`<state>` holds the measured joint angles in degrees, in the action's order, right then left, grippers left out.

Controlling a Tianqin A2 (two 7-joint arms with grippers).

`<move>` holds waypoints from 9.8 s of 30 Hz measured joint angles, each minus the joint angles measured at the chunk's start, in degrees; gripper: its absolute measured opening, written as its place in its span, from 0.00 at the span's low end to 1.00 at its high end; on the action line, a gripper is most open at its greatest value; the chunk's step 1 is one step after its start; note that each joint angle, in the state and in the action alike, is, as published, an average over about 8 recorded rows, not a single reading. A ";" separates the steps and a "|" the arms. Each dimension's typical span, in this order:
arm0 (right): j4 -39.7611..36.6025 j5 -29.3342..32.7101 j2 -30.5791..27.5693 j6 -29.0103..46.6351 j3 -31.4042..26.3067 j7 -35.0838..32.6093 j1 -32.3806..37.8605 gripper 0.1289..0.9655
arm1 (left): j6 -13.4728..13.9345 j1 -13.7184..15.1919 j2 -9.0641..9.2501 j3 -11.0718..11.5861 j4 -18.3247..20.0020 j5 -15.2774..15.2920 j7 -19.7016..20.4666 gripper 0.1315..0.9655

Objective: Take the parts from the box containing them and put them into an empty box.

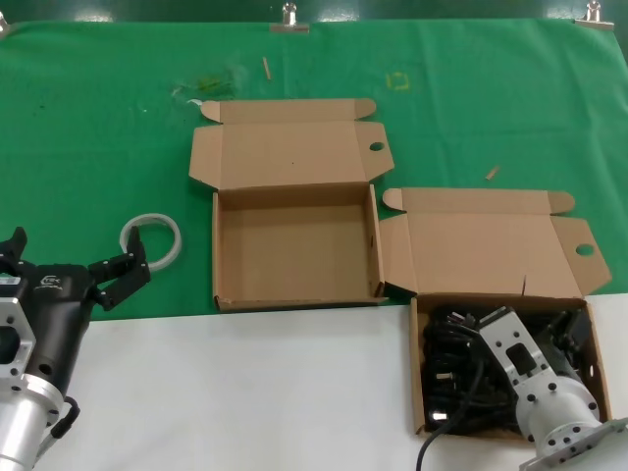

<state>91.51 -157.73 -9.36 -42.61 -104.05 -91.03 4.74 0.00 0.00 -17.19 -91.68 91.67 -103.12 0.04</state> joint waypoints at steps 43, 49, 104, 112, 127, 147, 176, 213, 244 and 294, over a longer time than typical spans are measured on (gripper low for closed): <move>1.61 0.00 0.23 1.87 2.32 2.07 -2.21 0.18 | 0.00 0.00 0.00 0.00 0.00 0.01 -0.01 1.00; 3.74 0.00 0.23 0.84 2.25 1.59 -2.32 0.13 | 0.00 0.00 0.00 0.00 0.00 0.01 -0.01 1.00; -26.63 0.00 -0.41 12.77 -52.27 33.17 39.43 0.08 | 0.00 0.00 0.00 0.00 0.00 0.00 -0.02 1.00; -28.36 0.00 -0.42 13.70 -53.37 35.25 40.23 0.08 | 0.00 0.00 0.00 0.00 0.00 0.00 -0.02 1.00; -28.41 0.00 -0.42 13.74 -53.39 35.33 40.25 0.15 | 0.00 0.00 0.00 0.00 0.00 0.00 -0.02 1.00; -27.11 2.50 -0.42 15.06 -50.34 37.86 38.17 0.56 | 0.00 0.00 0.00 0.00 0.00 0.00 -0.02 1.00; -16.43 22.89 -0.42 25.84 -25.82 58.67 21.37 0.98 | 0.00 0.00 0.00 0.00 0.00 0.00 -0.03 1.00; -2.33 49.84 -0.42 40.09 6.66 86.18 -0.83 1.00 | 0.00 0.00 0.00 0.00 0.00 -0.01 -0.03 1.00; -0.80 52.77 -0.37 41.64 10.17 89.17 -3.23 1.00 | 0.00 0.00 0.00 0.00 0.00 -0.01 -0.03 1.00; -0.80 52.77 -0.37 41.64 10.17 89.16 -3.23 1.00 | 0.00 0.00 0.00 0.00 0.00 -0.01 -0.03 1.00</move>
<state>90.71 -104.97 -9.74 -0.97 -93.88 -1.87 1.51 0.00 0.00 -17.19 -91.67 91.67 -103.13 0.00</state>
